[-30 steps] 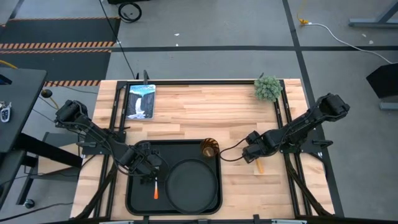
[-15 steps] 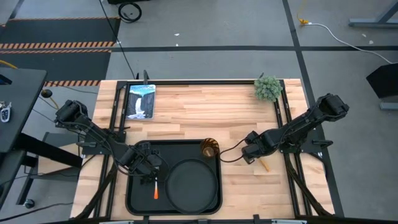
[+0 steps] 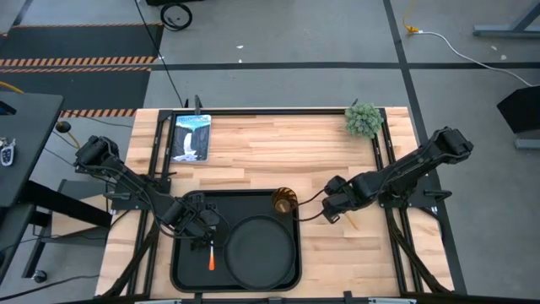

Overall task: Pick and place plate/cup/fork/spoon on tray
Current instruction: Put the yellow spoon to the left of the orange fork on the black serving tray

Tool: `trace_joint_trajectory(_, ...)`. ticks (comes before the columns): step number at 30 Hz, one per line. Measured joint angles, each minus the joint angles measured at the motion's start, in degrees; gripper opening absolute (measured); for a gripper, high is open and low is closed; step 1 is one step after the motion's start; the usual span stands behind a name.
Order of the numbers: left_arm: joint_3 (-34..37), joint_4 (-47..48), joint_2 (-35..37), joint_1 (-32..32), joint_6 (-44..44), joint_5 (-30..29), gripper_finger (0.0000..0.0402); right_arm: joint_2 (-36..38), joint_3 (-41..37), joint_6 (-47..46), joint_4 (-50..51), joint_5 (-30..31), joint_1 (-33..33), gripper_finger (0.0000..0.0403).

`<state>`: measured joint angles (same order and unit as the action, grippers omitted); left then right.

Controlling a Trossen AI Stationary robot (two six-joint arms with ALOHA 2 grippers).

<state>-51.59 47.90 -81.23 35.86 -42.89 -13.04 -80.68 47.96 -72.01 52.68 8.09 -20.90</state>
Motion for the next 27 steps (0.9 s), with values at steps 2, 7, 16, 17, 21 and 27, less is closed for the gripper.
trace_joint_trajectory(2,0.0,0.0,0.0,0.0,0.0,0.0,0.0023,0.0,1.1,0.8,0.4,0.5,-0.1,0.0002)
trace_joint_trajectory(7,0.0,0.0,0.0,0.0,0.0,0.0,0.0023,0.0,5.4,2.8,0.5,2.7,-0.1,0.0001)
trace_joint_trajectory(16,0.0,0.0,0.0,0.0,-0.3,-0.5,0.0023,0.1,13.8,6.3,-2.7,7.7,-2.6,0.0001)
trace_joint_trajectory(17,0.0,0.0,0.0,0.0,-0.4,-0.8,0.0023,0.1,14.3,7.0,-4.2,8.3,-3.0,0.0001)
trace_joint_trajectory(21,0.0,-1.0,0.0,0.0,-0.7,-2.8,0.0031,0.1,14.7,11.2,-13.6,9.4,-3.9,0.0001)
trace_joint_trajectory(27,0.0,-5.7,0.0,0.0,0.5,-3.5,0.0085,0.1,14.7,17.5,-25.4,11.8,-4.9,0.0001)
